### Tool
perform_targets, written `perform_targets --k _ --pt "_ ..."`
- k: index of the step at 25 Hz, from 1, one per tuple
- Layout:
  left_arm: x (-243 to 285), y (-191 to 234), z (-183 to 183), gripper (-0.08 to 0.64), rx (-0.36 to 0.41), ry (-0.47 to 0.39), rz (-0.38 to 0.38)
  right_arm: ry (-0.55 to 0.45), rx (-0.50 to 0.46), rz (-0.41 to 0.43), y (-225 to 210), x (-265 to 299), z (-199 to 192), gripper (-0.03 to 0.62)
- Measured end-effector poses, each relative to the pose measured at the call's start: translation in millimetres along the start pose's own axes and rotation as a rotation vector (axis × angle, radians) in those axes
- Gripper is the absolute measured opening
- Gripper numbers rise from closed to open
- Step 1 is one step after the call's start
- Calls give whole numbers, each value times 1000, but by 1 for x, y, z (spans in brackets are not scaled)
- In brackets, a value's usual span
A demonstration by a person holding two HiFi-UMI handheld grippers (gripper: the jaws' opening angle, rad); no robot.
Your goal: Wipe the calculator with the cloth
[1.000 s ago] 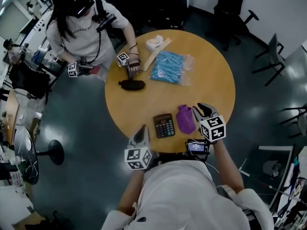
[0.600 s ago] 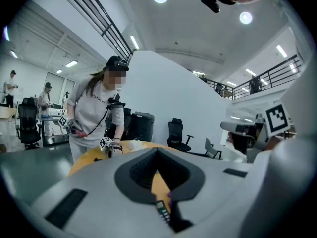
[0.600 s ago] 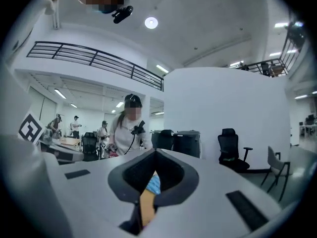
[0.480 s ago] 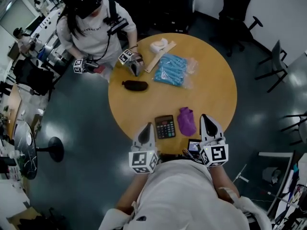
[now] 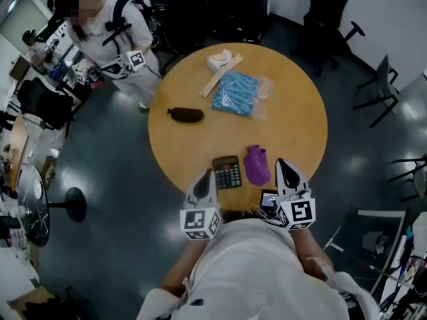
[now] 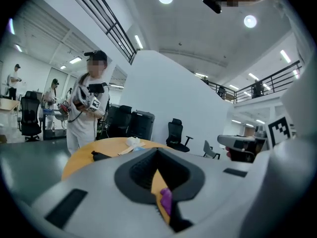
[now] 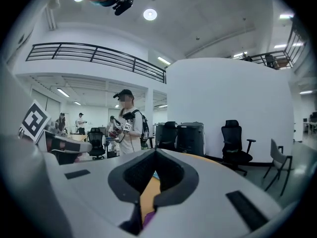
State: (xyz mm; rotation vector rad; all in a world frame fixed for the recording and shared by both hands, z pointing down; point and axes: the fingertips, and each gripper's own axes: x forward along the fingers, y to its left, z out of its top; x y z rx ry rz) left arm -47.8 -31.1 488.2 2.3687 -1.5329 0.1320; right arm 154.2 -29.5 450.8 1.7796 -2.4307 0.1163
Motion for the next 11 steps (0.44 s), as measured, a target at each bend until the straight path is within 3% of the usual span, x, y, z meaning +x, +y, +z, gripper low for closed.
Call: perform_targets --k 11 --pt "-7 -4 1 7 -12 -11 11 -16 8 14 -7 -2 8 15"
